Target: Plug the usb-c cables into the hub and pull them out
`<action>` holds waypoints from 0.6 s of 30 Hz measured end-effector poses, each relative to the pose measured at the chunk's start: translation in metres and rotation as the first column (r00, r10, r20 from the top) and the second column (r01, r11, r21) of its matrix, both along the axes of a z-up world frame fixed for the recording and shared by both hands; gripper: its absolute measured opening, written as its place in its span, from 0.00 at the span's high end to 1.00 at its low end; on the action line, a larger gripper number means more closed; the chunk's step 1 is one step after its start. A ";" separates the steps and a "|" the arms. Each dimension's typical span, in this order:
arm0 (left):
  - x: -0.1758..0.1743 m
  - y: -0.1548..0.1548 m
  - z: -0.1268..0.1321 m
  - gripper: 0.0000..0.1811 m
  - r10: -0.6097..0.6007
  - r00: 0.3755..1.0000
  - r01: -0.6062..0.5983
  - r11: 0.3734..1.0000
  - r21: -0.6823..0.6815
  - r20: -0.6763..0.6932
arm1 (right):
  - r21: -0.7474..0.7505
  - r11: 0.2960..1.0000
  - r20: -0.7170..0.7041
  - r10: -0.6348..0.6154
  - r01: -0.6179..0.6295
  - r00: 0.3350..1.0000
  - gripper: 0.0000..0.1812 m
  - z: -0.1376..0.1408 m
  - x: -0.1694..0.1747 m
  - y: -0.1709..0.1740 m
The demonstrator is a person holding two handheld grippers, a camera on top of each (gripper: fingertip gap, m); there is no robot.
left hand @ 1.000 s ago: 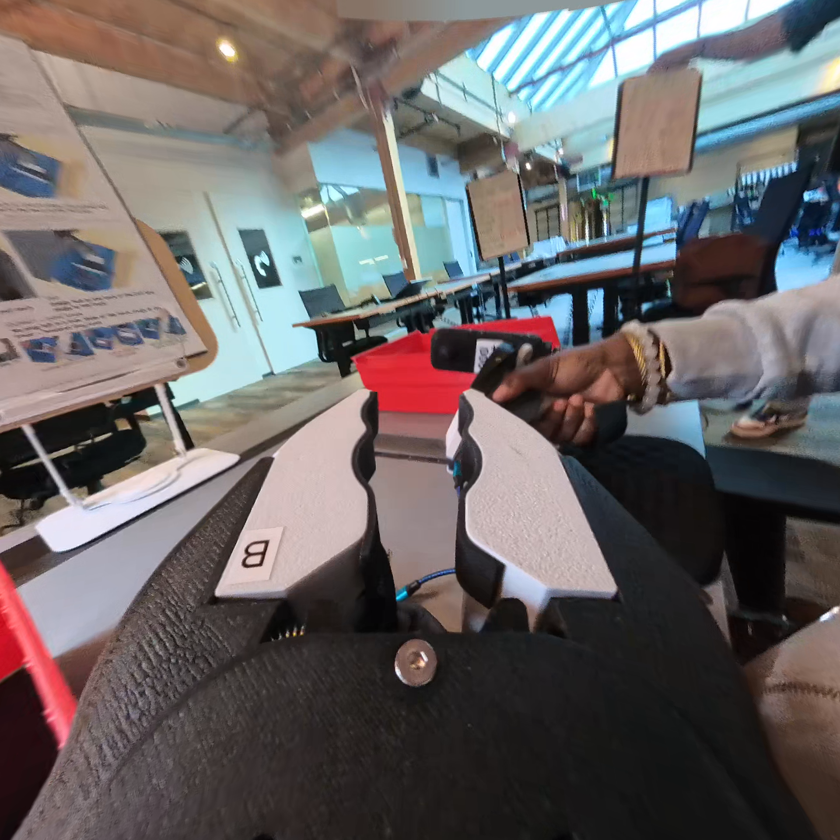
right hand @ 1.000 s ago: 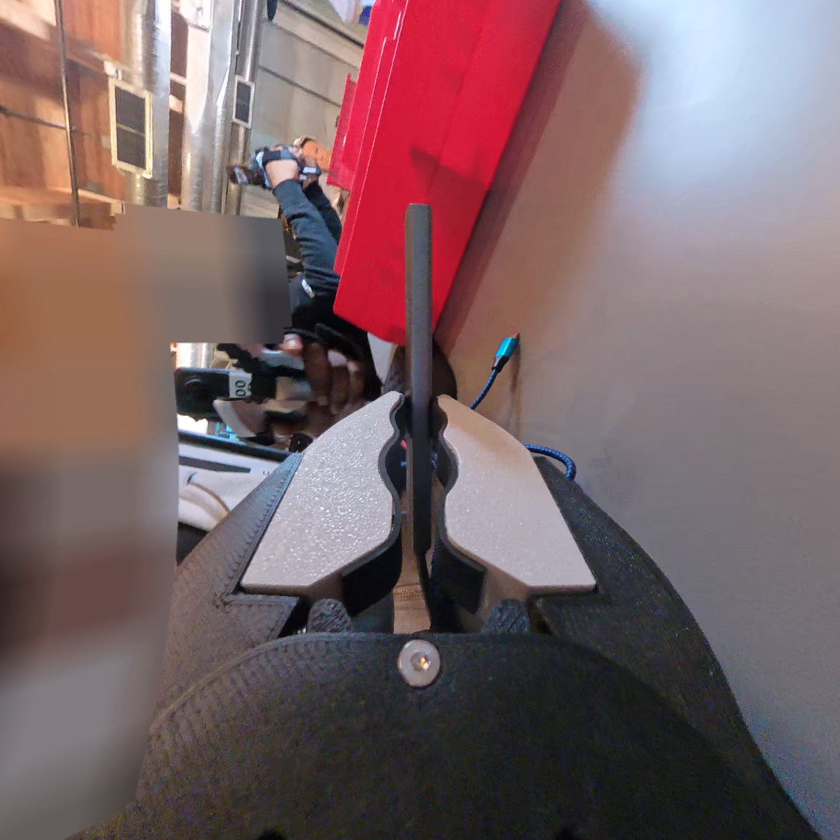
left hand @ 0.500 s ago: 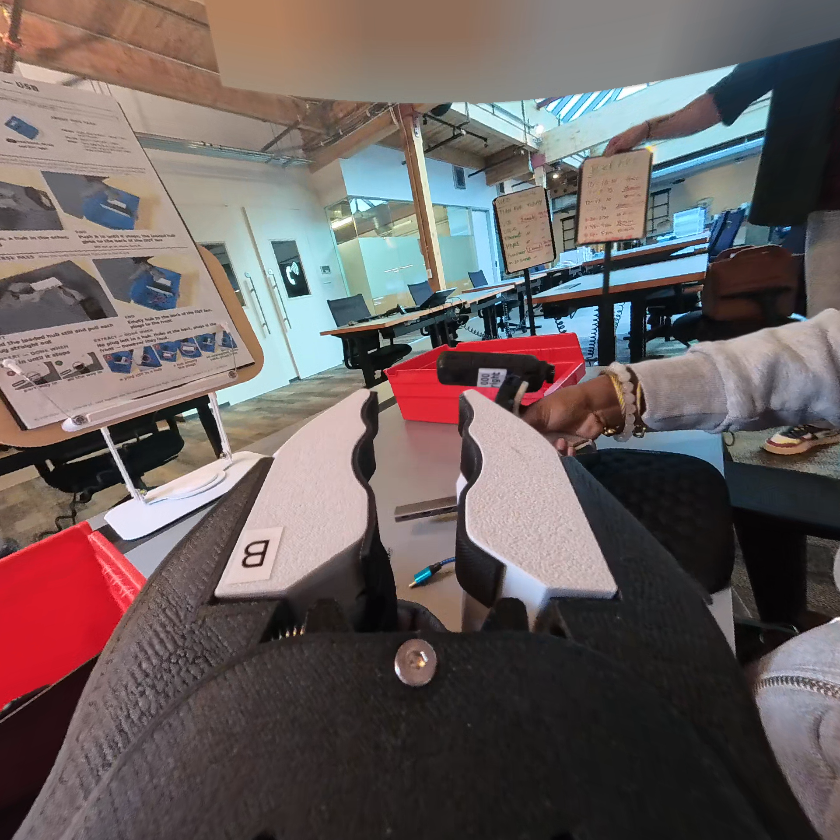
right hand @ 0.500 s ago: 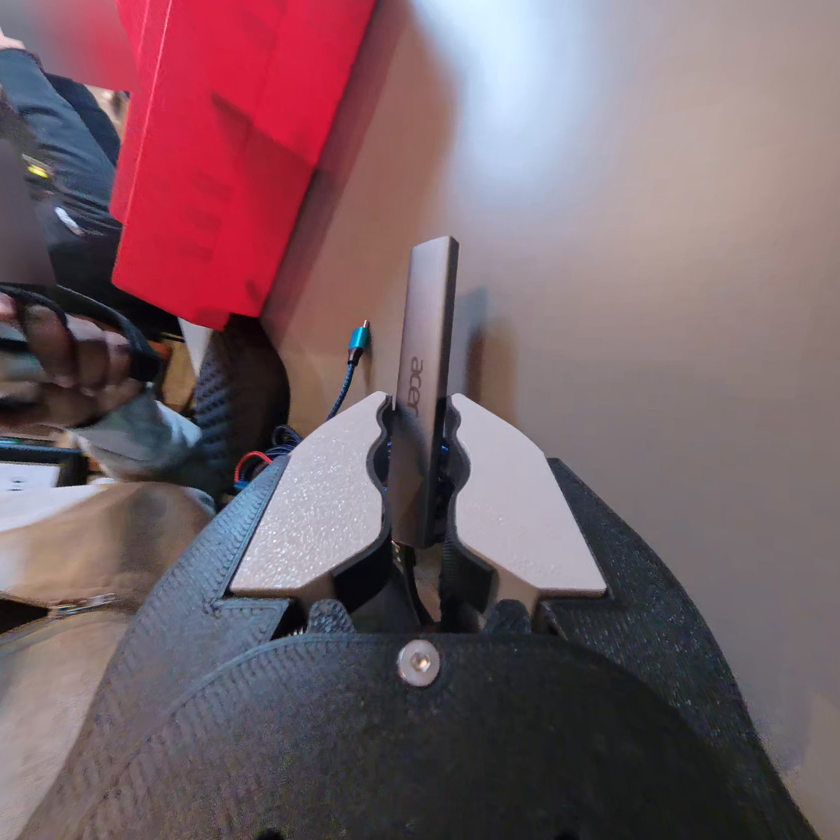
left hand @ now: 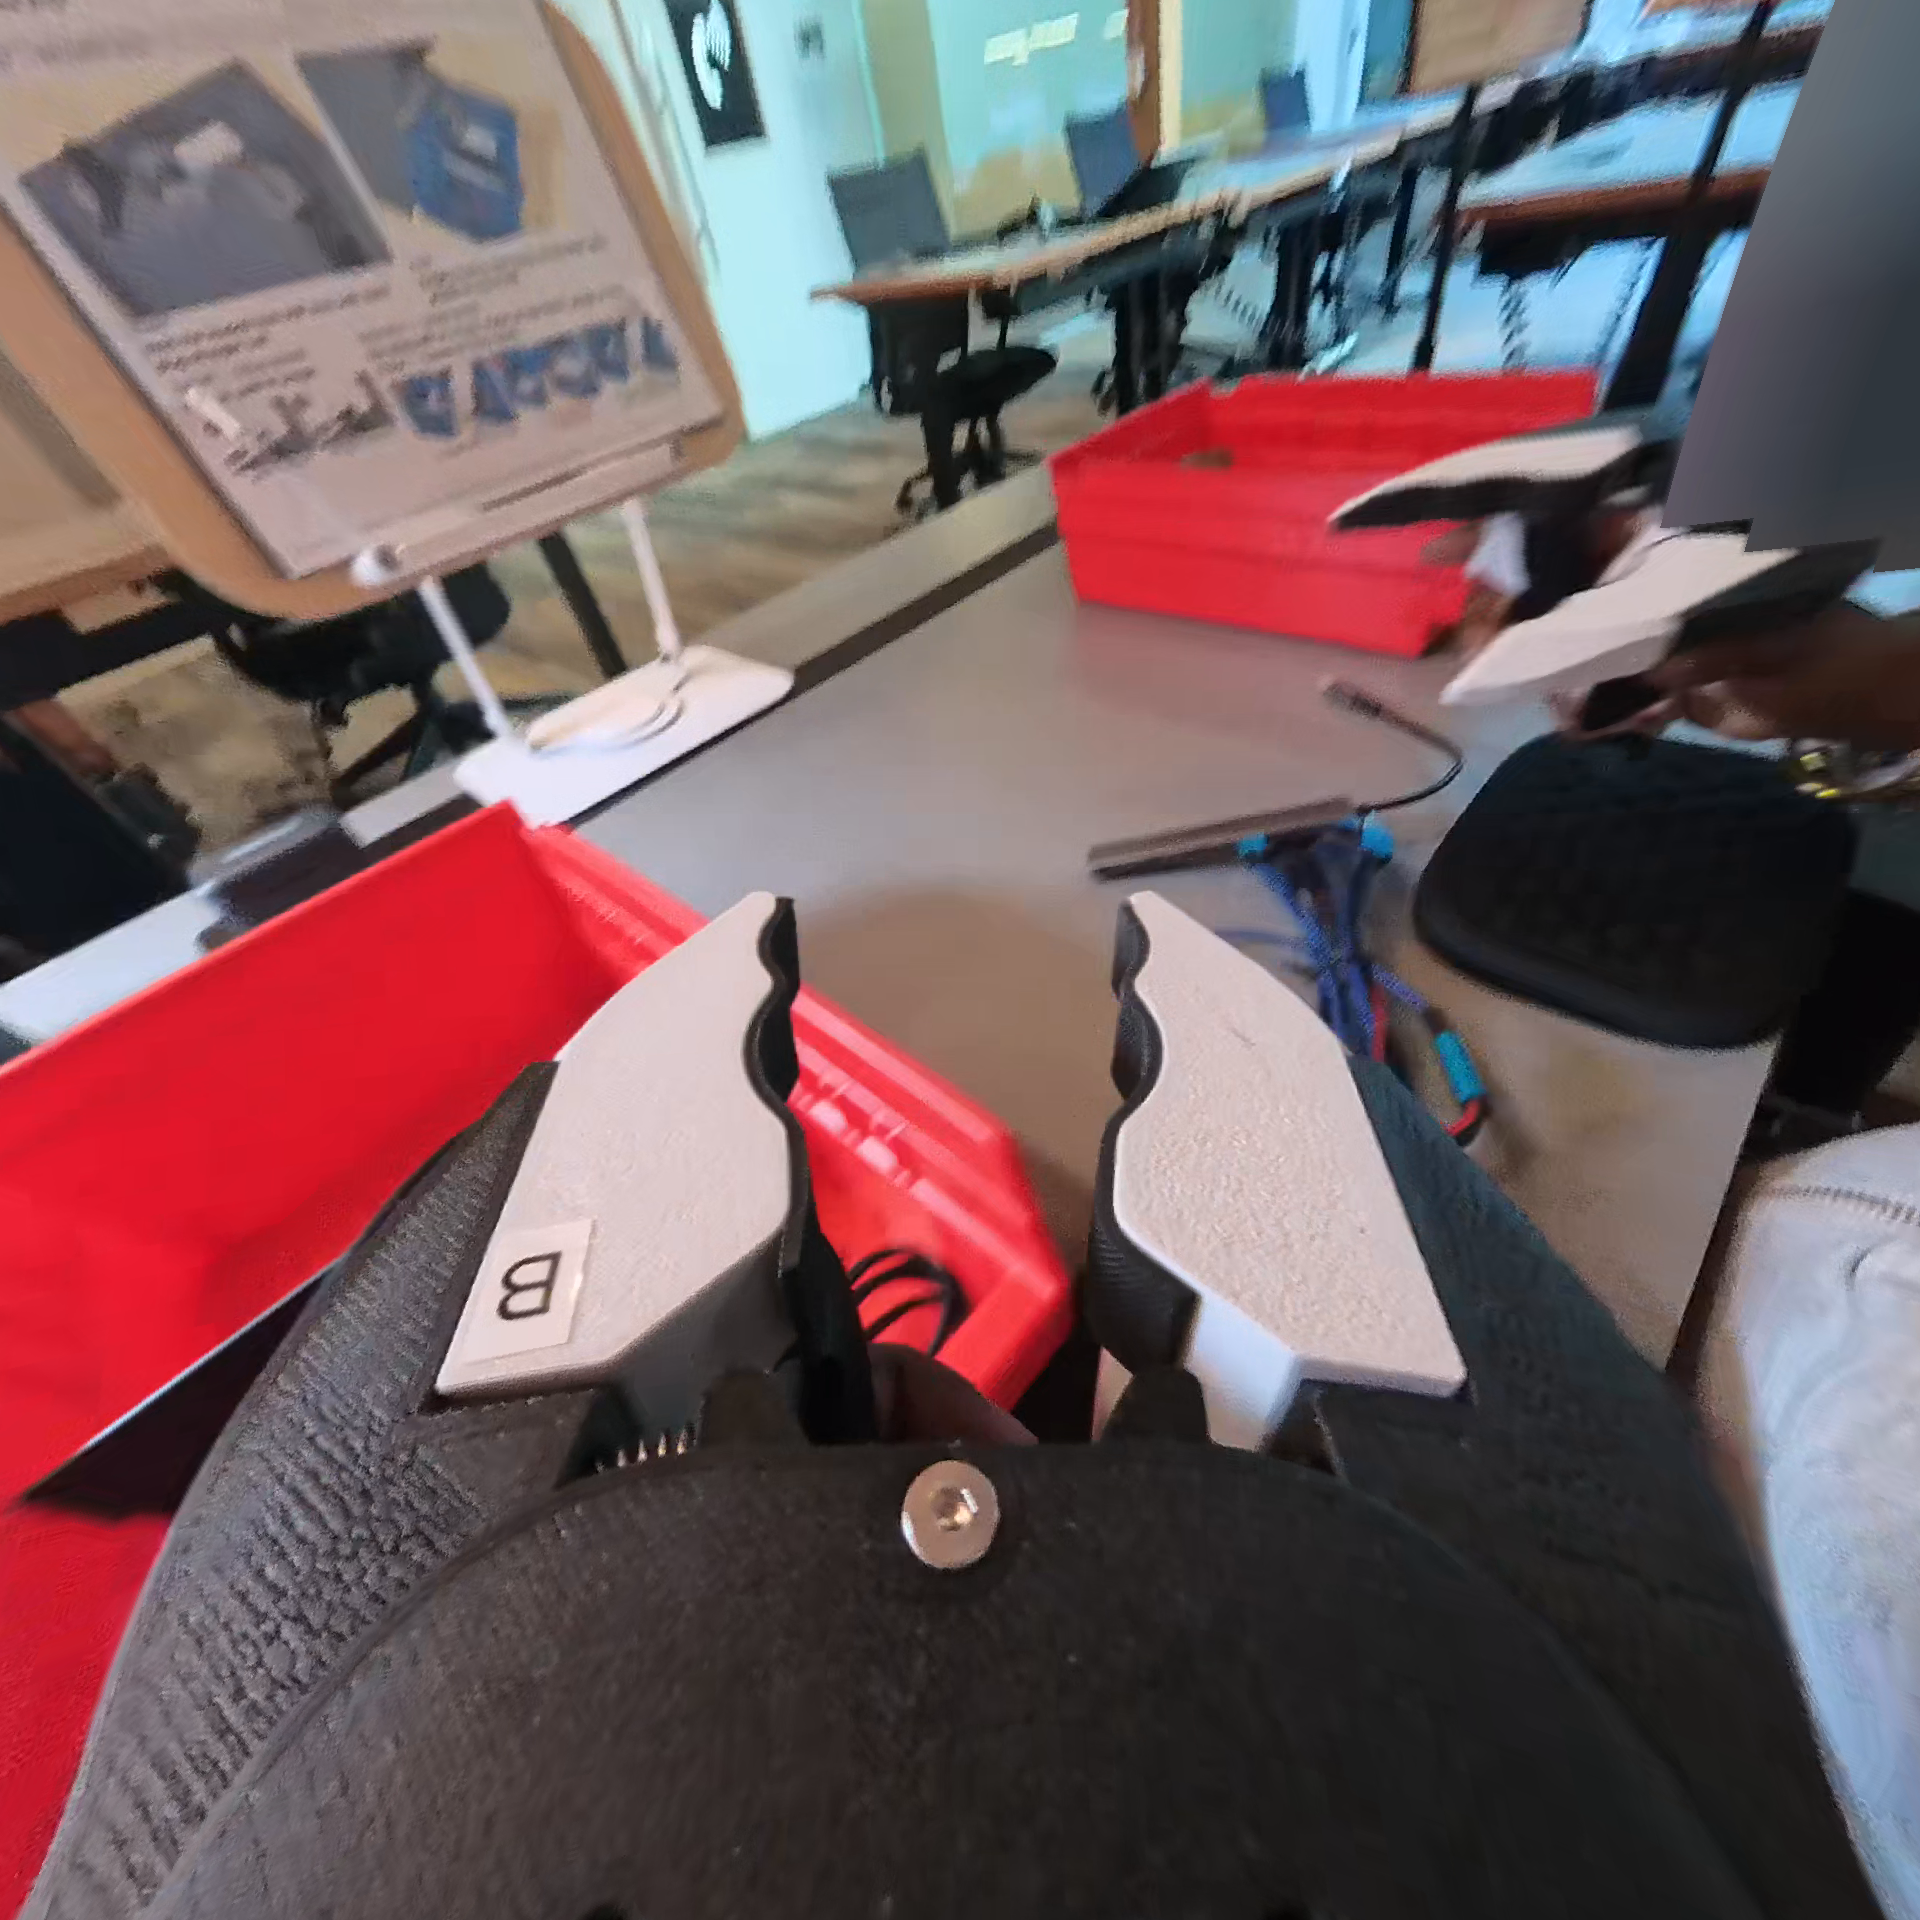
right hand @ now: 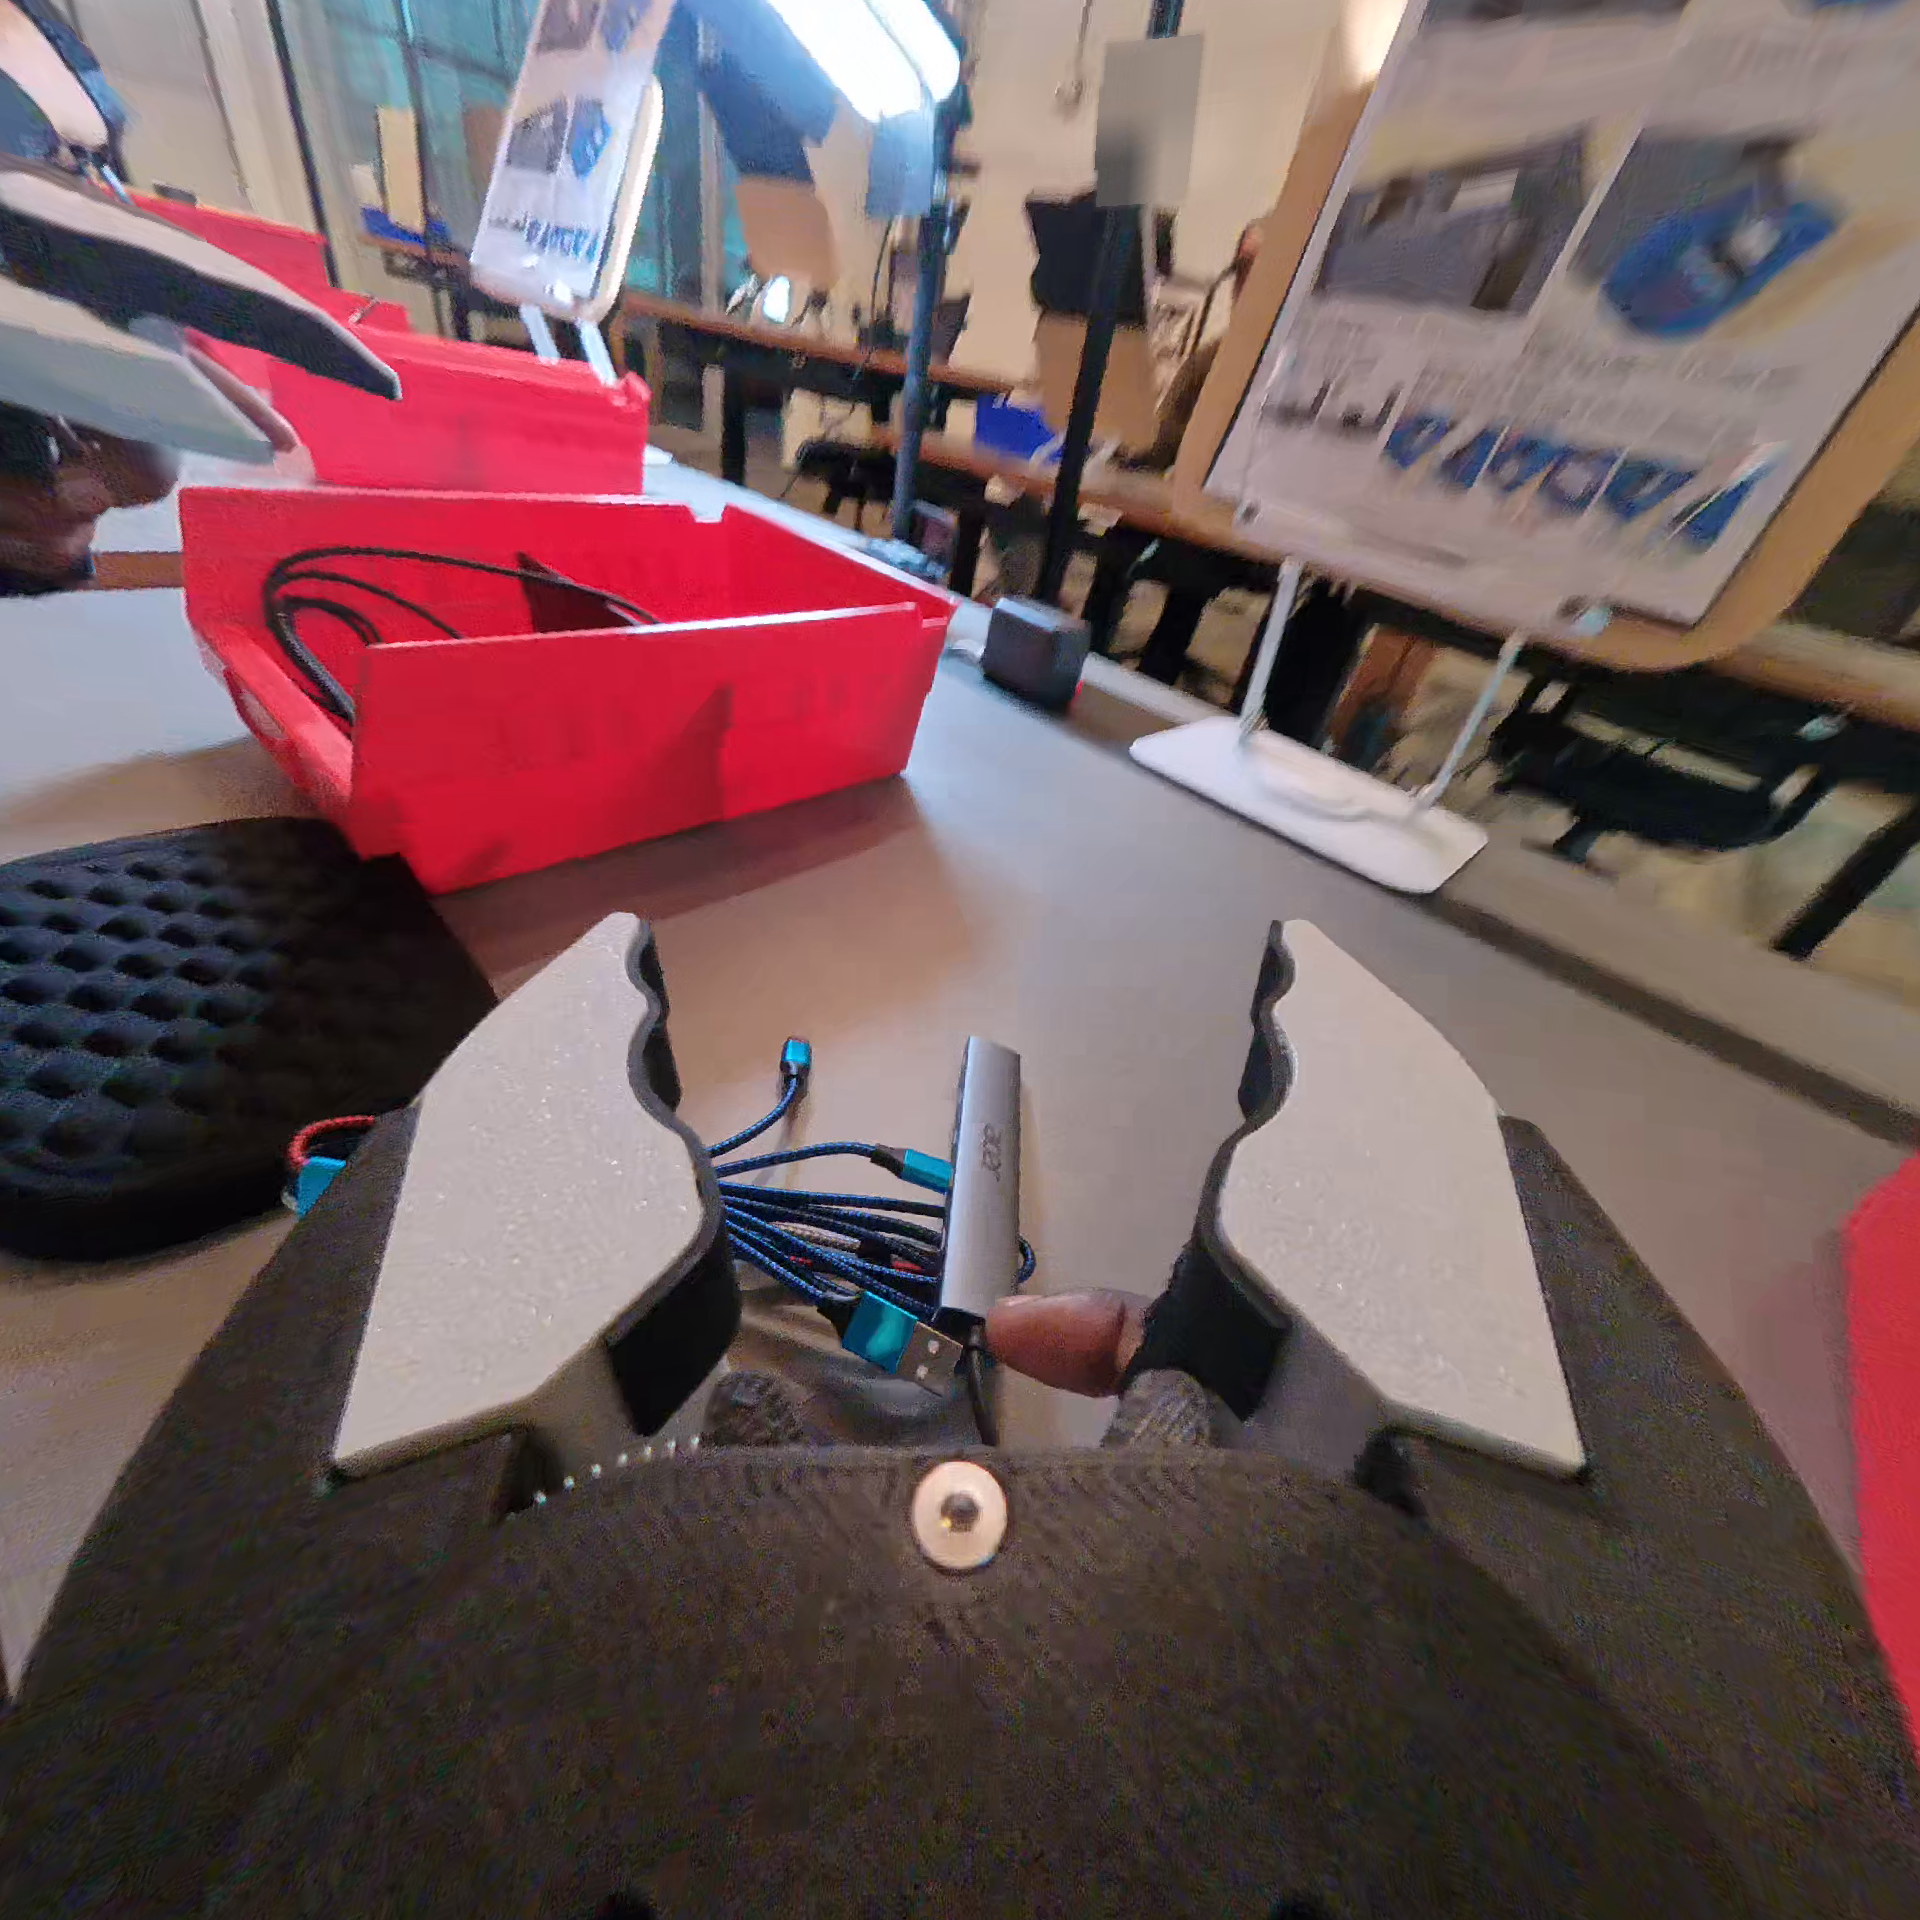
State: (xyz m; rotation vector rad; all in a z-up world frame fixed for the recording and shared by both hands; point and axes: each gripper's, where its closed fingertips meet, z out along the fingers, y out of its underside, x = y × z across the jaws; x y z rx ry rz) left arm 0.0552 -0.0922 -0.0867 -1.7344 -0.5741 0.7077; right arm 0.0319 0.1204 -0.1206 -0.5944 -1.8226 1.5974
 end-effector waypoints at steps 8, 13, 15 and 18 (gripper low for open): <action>-0.045 -0.101 -0.008 0.65 0.176 0.961 -0.133 0.971 -0.199 0.213 | -0.159 0.987 -0.134 -0.057 0.035 0.989 0.44 0.003 0.020 0.012; -0.077 -0.132 -0.059 0.67 0.356 0.870 -0.132 0.834 -0.535 0.340 | -0.181 0.983 -0.107 -0.050 0.030 0.993 0.47 0.001 0.018 0.013; -0.084 -0.145 -0.079 0.70 0.420 0.840 -0.107 0.749 -0.654 0.344 | -0.188 0.982 -0.103 -0.048 0.028 0.994 0.48 0.001 0.018 0.013; -0.092 -0.154 -0.093 0.73 0.473 0.821 -0.094 0.665 -0.741 0.320 | -0.198 0.980 -0.092 -0.043 0.024 0.995 0.49 0.000 0.017 0.014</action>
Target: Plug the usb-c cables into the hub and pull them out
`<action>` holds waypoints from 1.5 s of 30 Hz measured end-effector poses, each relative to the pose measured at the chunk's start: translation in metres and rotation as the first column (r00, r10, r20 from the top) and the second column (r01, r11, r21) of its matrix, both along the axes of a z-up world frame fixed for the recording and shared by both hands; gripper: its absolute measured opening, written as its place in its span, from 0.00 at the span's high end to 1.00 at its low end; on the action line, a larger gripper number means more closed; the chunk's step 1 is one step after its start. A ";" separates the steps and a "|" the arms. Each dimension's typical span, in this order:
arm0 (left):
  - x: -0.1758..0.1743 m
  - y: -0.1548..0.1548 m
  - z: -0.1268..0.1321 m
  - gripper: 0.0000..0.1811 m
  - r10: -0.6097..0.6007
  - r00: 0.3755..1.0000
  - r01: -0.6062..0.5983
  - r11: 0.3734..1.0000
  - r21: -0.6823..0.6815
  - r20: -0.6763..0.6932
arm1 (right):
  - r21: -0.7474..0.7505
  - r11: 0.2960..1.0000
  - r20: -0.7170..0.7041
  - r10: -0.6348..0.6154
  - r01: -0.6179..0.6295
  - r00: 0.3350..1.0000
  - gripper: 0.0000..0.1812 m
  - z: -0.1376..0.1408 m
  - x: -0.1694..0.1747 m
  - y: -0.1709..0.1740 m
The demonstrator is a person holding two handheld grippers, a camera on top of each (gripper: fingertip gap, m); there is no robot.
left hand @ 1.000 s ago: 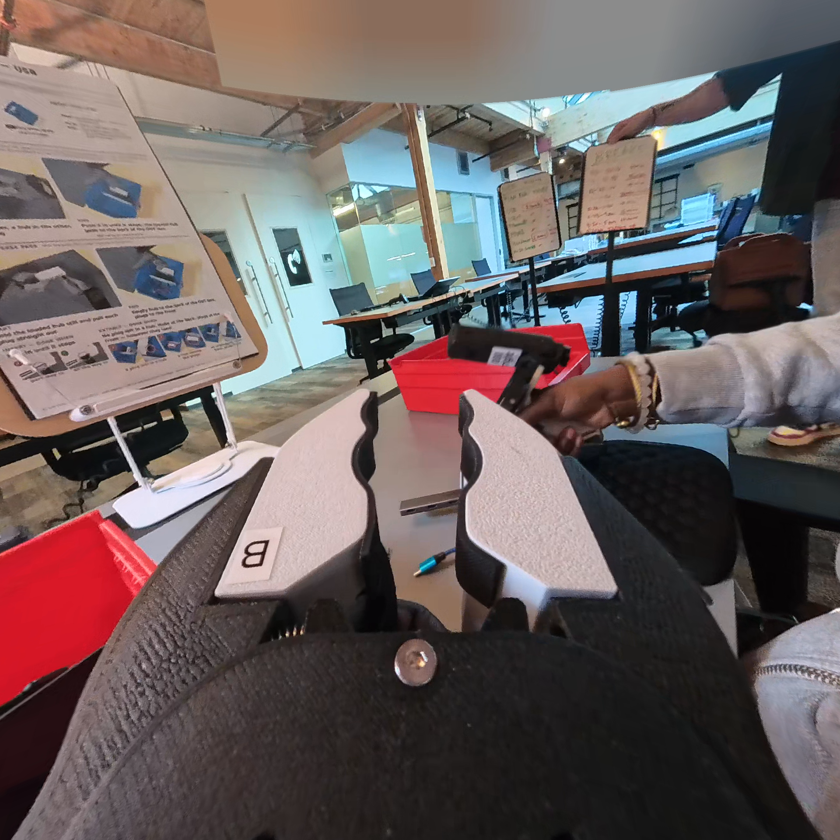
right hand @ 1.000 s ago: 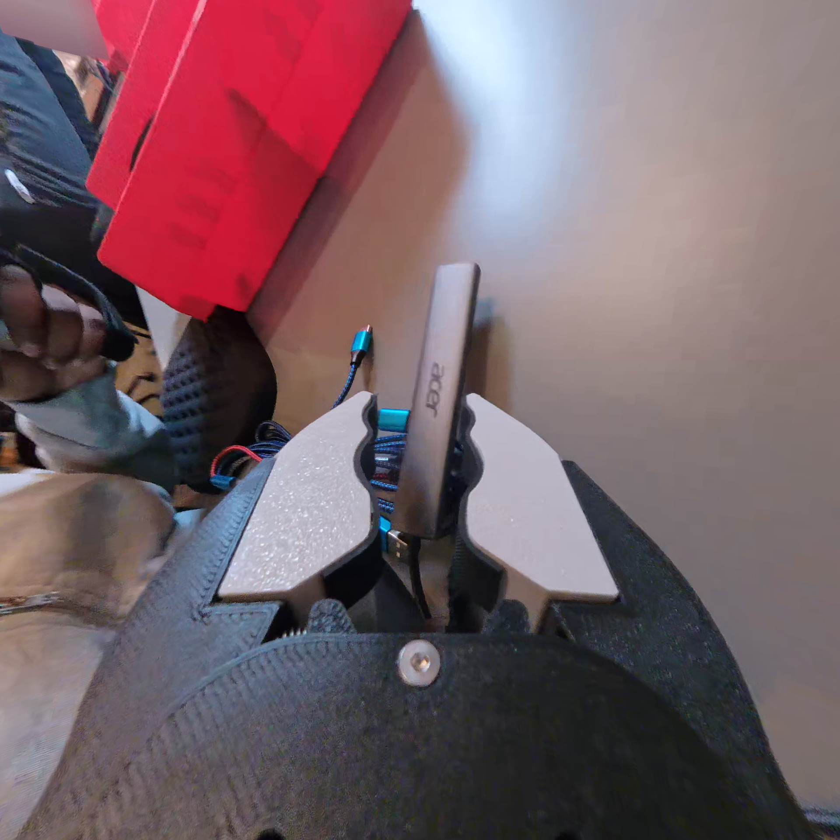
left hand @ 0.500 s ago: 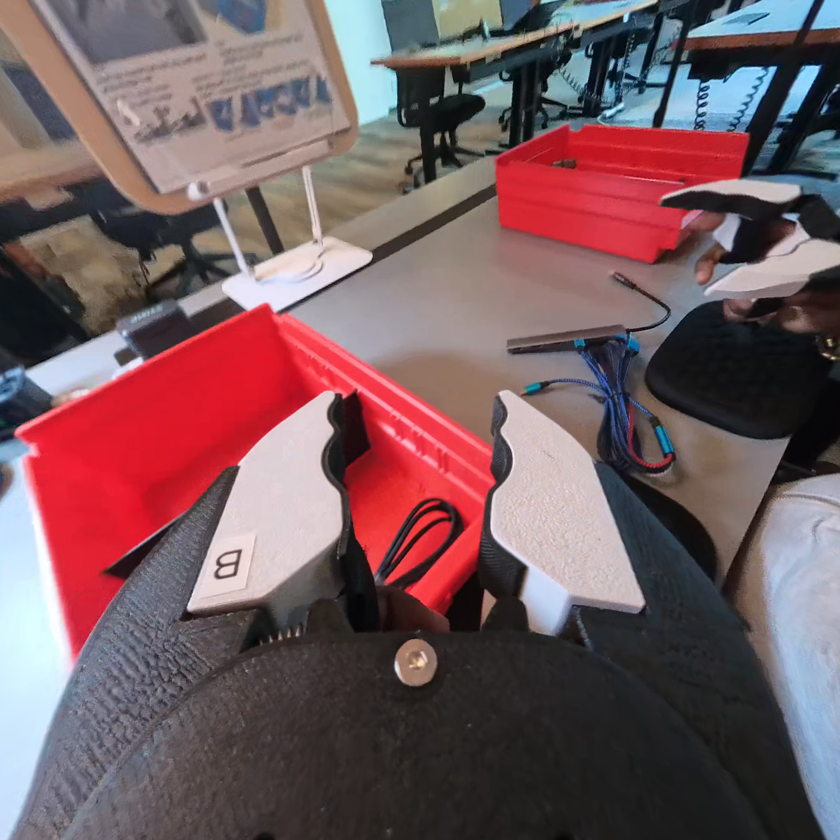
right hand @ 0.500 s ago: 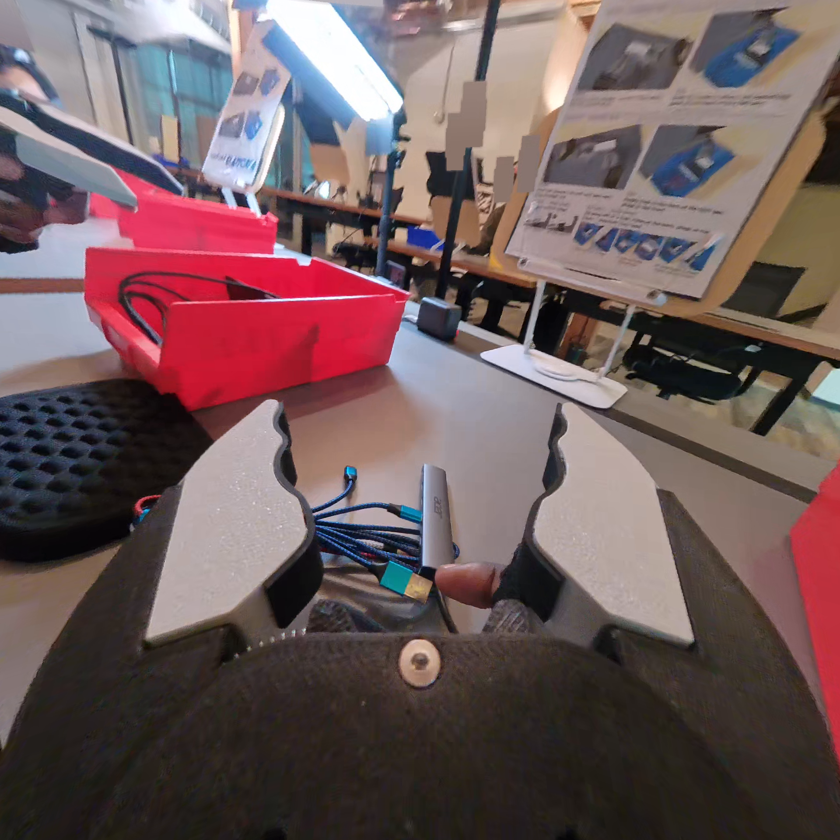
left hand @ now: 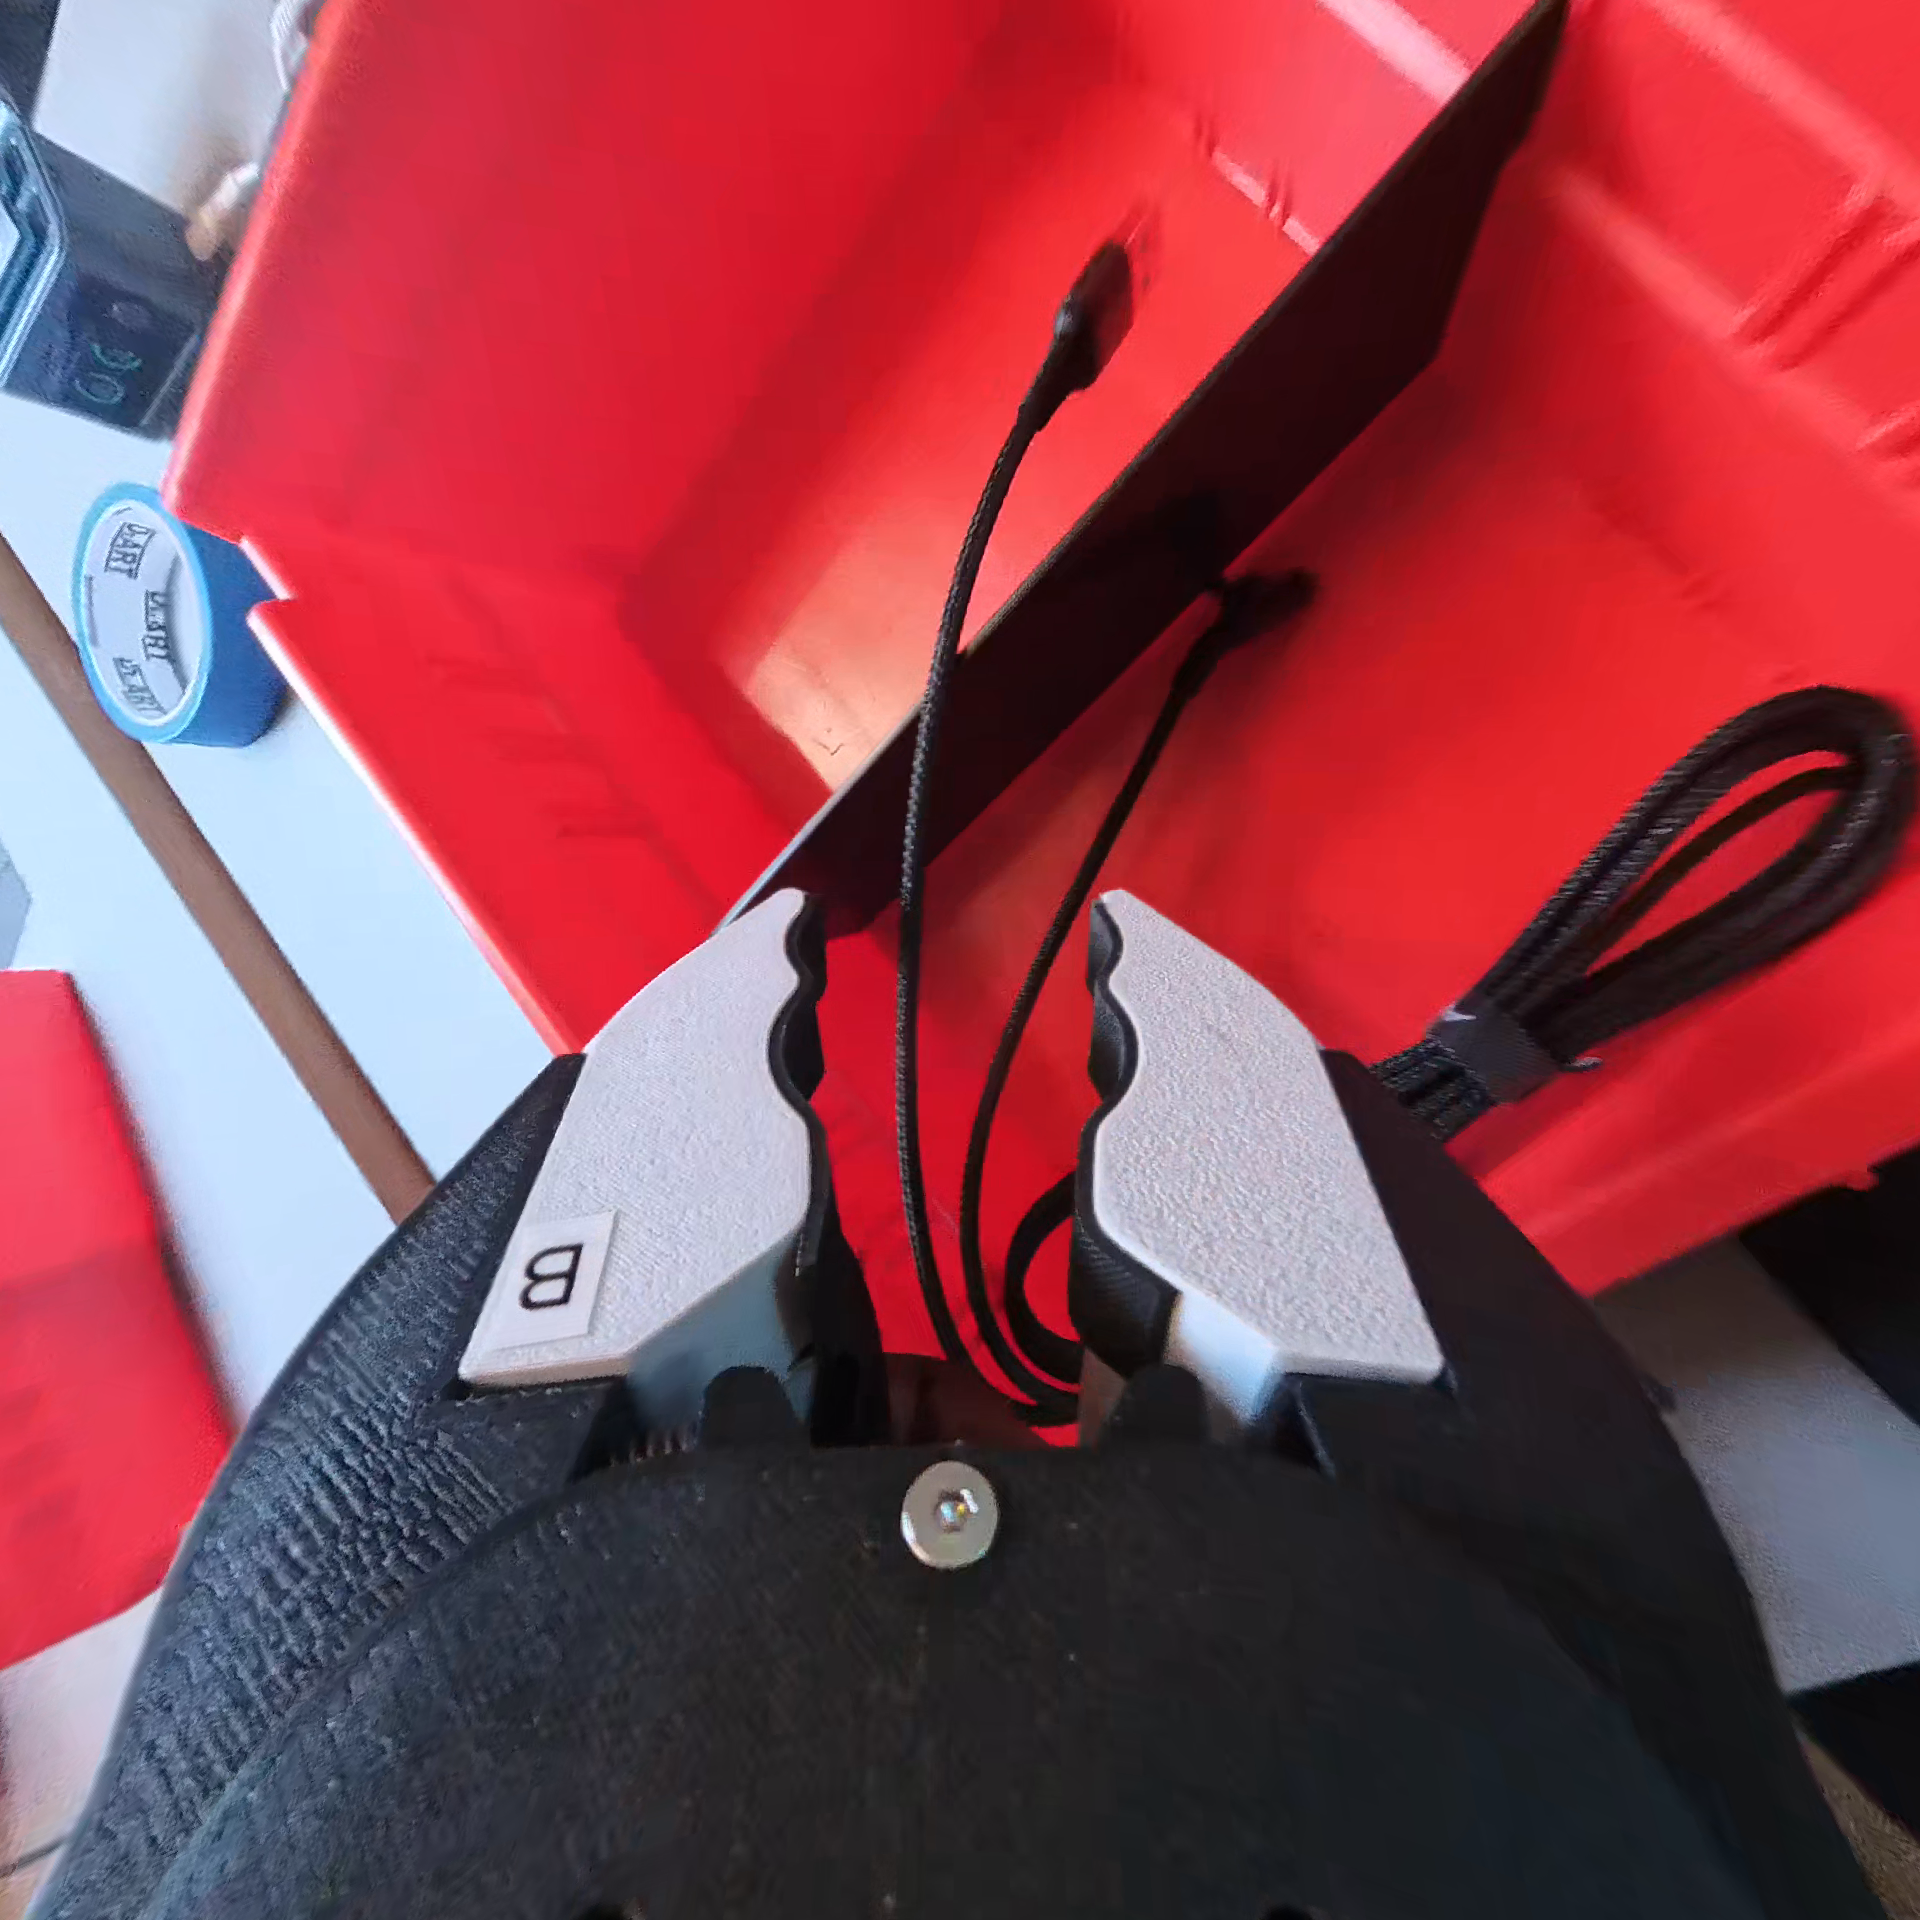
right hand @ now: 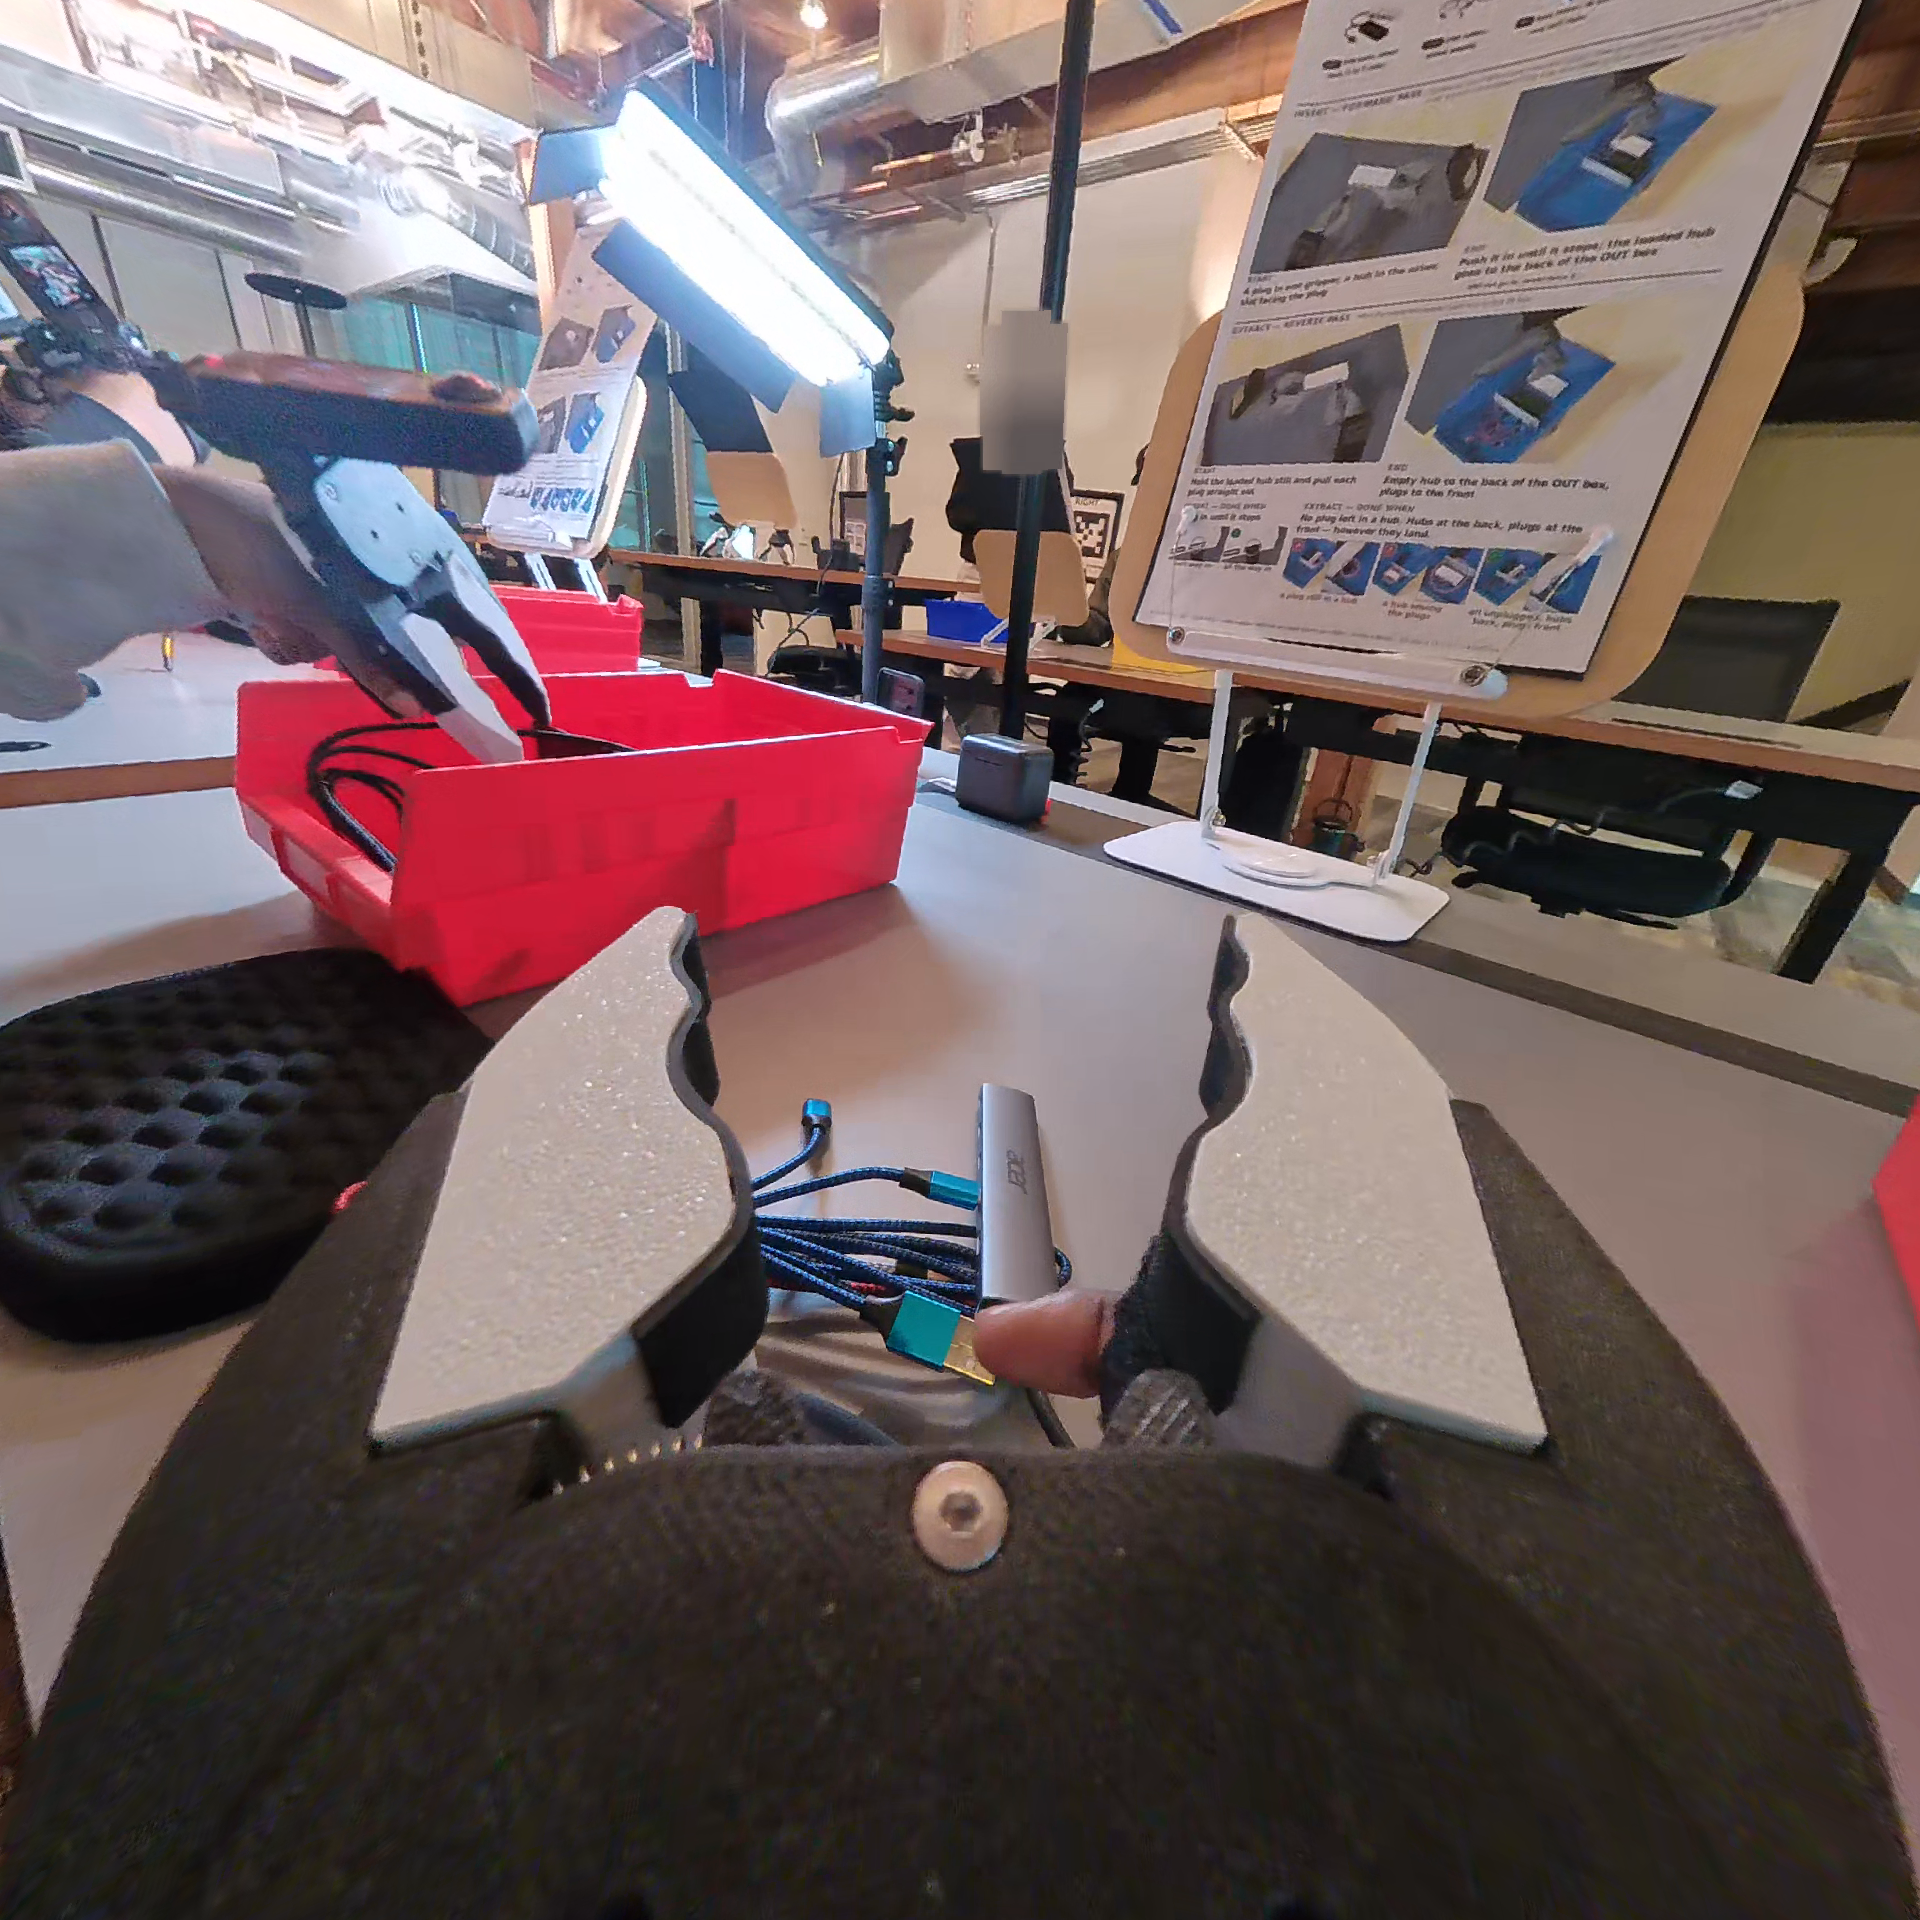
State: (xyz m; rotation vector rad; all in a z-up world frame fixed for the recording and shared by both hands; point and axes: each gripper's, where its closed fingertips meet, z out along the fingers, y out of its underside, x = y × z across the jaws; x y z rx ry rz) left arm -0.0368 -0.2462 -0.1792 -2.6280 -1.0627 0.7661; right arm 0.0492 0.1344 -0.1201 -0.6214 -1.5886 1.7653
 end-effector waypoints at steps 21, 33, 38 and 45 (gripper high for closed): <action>0.014 -0.019 -0.033 0.97 -0.003 0.975 0.064 0.961 -0.268 0.222 | 0.013 1.000 -0.010 0.014 -0.013 1.000 0.57 -0.002 0.002 -0.003; 0.023 -0.002 0.037 0.98 -0.043 0.999 0.040 0.986 -0.160 -0.017 | 0.030 1.000 -0.017 0.008 -0.008 1.000 0.61 -0.003 0.002 -0.004; 0.021 0.008 0.075 0.98 -0.051 0.984 0.037 0.996 -0.080 -0.172 | 0.030 1.000 -0.015 0.009 -0.008 1.000 0.61 -0.003 0.002 -0.004; 0.009 0.029 0.127 0.98 -0.045 0.905 0.060 0.998 0.022 -0.424 | 0.023 1.000 -0.009 0.012 -0.012 1.000 0.61 -0.004 0.002 -0.004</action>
